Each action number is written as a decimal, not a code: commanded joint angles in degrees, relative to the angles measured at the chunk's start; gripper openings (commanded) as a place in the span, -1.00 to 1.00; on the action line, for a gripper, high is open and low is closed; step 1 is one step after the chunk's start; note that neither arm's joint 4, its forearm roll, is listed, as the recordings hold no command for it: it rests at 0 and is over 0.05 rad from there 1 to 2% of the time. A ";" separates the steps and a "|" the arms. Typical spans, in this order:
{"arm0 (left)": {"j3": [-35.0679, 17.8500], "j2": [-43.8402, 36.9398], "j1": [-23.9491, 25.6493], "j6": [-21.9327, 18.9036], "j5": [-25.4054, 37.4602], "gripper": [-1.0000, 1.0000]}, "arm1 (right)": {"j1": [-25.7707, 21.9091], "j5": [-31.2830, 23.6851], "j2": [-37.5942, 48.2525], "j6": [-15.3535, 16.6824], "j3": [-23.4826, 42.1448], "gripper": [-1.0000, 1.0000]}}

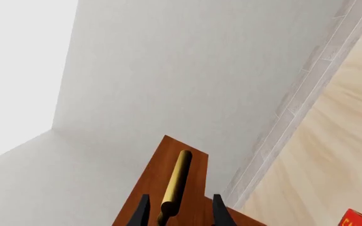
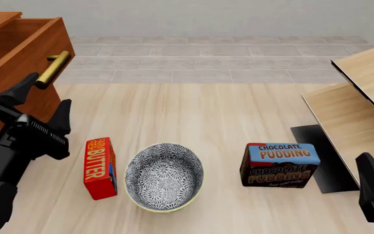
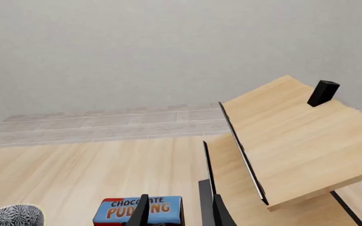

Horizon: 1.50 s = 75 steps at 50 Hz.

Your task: Close the top drawer of the cabinet.

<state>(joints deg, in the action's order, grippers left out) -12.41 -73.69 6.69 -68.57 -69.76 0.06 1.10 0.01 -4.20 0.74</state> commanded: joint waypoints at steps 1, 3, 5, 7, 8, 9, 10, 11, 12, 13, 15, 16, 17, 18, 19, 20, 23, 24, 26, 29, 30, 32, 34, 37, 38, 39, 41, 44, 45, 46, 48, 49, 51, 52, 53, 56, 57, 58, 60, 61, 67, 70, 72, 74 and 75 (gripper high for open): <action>0.24 0.32 -2.08 0.24 -0.13 1.00 | -0.16 -0.11 0.00 -0.03 0.22 1.00; 0.13 0.28 -2.33 0.23 -0.13 1.00 | -0.14 -0.12 0.00 -0.06 0.24 1.00; 0.08 0.34 -2.52 0.33 -0.13 1.00 | -0.14 -0.14 0.00 -0.08 0.30 1.00; 0.02 0.30 -2.59 0.30 -0.13 1.00 | -0.18 -0.16 0.00 -0.08 0.33 1.00; -0.04 0.32 -2.78 0.28 -0.13 1.00 | -0.18 -0.12 0.00 -0.08 0.31 1.00; -0.12 0.29 -3.02 0.35 -0.12 1.00 | -0.19 -0.11 0.00 -0.08 0.30 1.00; -0.09 0.34 -3.08 0.43 -0.12 1.00 | -0.19 -0.11 0.00 -0.10 0.29 1.00; -0.14 0.30 -3.22 0.45 -0.12 1.00 | -0.20 -0.08 0.00 -0.11 0.26 1.00; -0.19 0.29 -3.30 0.43 -0.12 1.00 | -0.22 -0.03 0.00 -0.07 0.22 1.00; -0.17 0.27 -3.38 0.48 -0.12 1.00 | -0.23 -0.06 0.00 -0.07 0.27 1.00; -0.17 0.22 -3.61 0.43 -0.12 1.00 | -0.19 -0.08 0.00 -0.11 0.31 1.00; -0.17 0.22 -3.61 0.43 -0.12 1.00 | -0.19 -0.08 0.00 -0.11 0.31 1.00; -0.19 0.22 -3.70 0.46 -0.12 1.00 | -0.19 -0.08 0.00 -0.11 0.31 1.00; -0.23 0.18 -3.86 0.58 -0.12 1.00 | -0.17 -0.06 0.00 -0.15 0.27 1.00; -0.24 0.15 -3.89 0.57 -0.12 1.00 | -0.18 -0.05 0.00 -0.10 0.25 1.00; -0.25 0.14 -3.98 0.54 -0.12 1.00 | -0.21 -0.01 0.00 -0.13 0.19 1.00; -0.38 0.03 -4.40 0.73 -0.12 1.00 | -0.25 -0.02 0.00 -0.15 0.22 1.00; -0.47 -0.07 -4.51 0.70 -0.12 1.00 | -0.25 -0.03 0.00 -0.16 0.24 1.00; -0.61 -0.20 -4.72 0.65 -0.12 1.00 | -0.26 -0.06 0.00 -0.16 0.28 1.00; -0.70 -0.23 -5.03 0.66 -0.12 1.00 | -0.25 -0.04 0.00 -0.22 0.29 1.00; -0.74 -0.24 -5.16 0.78 -0.11 1.00 | -0.25 -0.02 0.00 -0.20 0.29 1.00; -0.79 -0.30 -5.25 0.85 -0.11 1.00 | -0.24 0.02 0.00 -0.22 0.26 1.00; -0.81 -0.24 -5.42 0.87 -0.11 1.00 | -0.27 -0.01 0.00 -0.22 0.29 1.00; -0.77 -0.12 -5.75 0.95 -0.10 1.00 | -0.31 -0.04 0.00 -0.24 0.31 1.00; -0.76 -0.14 -5.85 0.96 -0.10 1.00 | -0.30 -0.03 0.00 -0.23 0.31 1.00; -0.76 -0.14 -5.85 0.96 -0.10 1.00 | -0.30 -0.03 0.00 -0.23 0.31 1.00; -0.68 0.13 -6.38 1.05 -0.09 1.00 | -0.23 -0.05 0.00 -0.31 0.39 1.00; -0.72 -0.03 -6.91 1.17 -0.10 1.00 | -0.18 -0.06 0.00 -0.30 0.44 1.00; -0.58 0.06 -6.95 1.16 -0.10 1.00 | -0.19 -0.08 0.00 -0.31 0.46 1.00; -0.54 0.00 -7.00 1.11 -0.11 1.00 | -0.21 -0.10 0.00 -0.32 0.49 1.00; -0.44 0.07 -7.08 1.02 -0.11 1.00 | -0.20 -0.12 0.00 -0.33 0.53 1.00; -0.33 0.13 -7.14 1.07 -0.11 1.00 | -0.20 -0.12 0.00 -0.37 0.53 1.00; -0.32 0.14 -7.34 1.13 -0.11 1.00 | -0.26 -0.12 0.00 -0.37 0.52 1.00; -0.32 0.14 -7.34 1.13 -0.11 1.00 | -0.26 -0.12 0.00 -0.37 0.52 1.00; -0.31 0.09 -7.40 1.15 -0.11 1.00 | -0.30 -0.08 0.00 -0.35 0.46 1.00; -0.40 0.02 -7.59 1.13 -0.10 1.00 | -0.27 -0.20 0.00 -0.38 0.64 1.00; -0.36 0.07 -7.57 1.11 -0.10 1.00 | -0.28 -0.30 0.00 -0.36 0.80 1.00; -0.26 0.19 -7.61 1.14 -0.10 1.00 | -0.27 -0.32 0.00 -0.39 0.87 1.00; -0.29 0.21 -7.78 1.29 -0.09 1.00 | -0.22 -0.28 0.00 -0.35 0.92 1.00; -0.29 0.21 -7.78 1.29 -0.09 1.00 | -0.22 -0.36 0.00 -0.39 1.02 1.00; -0.15 0.30 -8.49 1.34 -0.09 1.00 | -0.50 -0.50 0.00 -0.44 1.29 1.00; -0.09 0.32 -8.94 1.52 -0.08 1.00 | -0.67 -0.41 0.00 -0.47 1.13 1.00; -0.04 0.42 -9.04 1.48 -0.08 1.00 | -0.76 -0.42 0.00 -0.52 1.16 1.00; 0.00 0.46 -9.22 1.43 -0.07 1.00 | -0.68 -0.46 0.00 -0.47 1.25 1.00; -0.01 0.48 -9.27 1.28 -0.07 1.00 | -0.64 -0.49 0.00 -0.53 1.30 1.00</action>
<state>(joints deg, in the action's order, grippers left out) -12.86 -73.65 -0.07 -67.27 -69.36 -0.45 0.73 0.01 -4.64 1.81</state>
